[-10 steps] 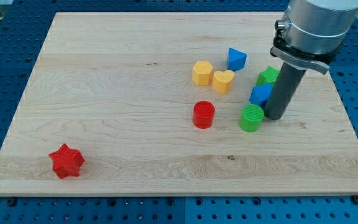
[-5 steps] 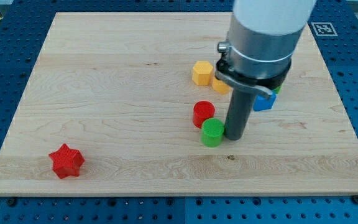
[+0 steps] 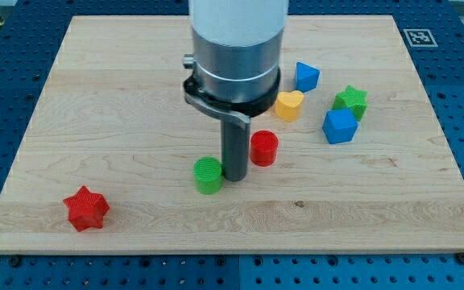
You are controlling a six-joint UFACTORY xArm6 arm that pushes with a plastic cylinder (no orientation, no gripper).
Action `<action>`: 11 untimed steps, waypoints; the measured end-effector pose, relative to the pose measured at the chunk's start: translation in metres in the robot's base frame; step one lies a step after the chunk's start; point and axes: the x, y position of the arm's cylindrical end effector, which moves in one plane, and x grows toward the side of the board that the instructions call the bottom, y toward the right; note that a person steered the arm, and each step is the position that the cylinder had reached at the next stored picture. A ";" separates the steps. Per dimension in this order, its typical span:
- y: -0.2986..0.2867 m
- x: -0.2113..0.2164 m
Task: Push the green circle into the red star
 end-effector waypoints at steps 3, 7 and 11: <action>-0.053 0.017; -0.107 0.040; 0.048 0.031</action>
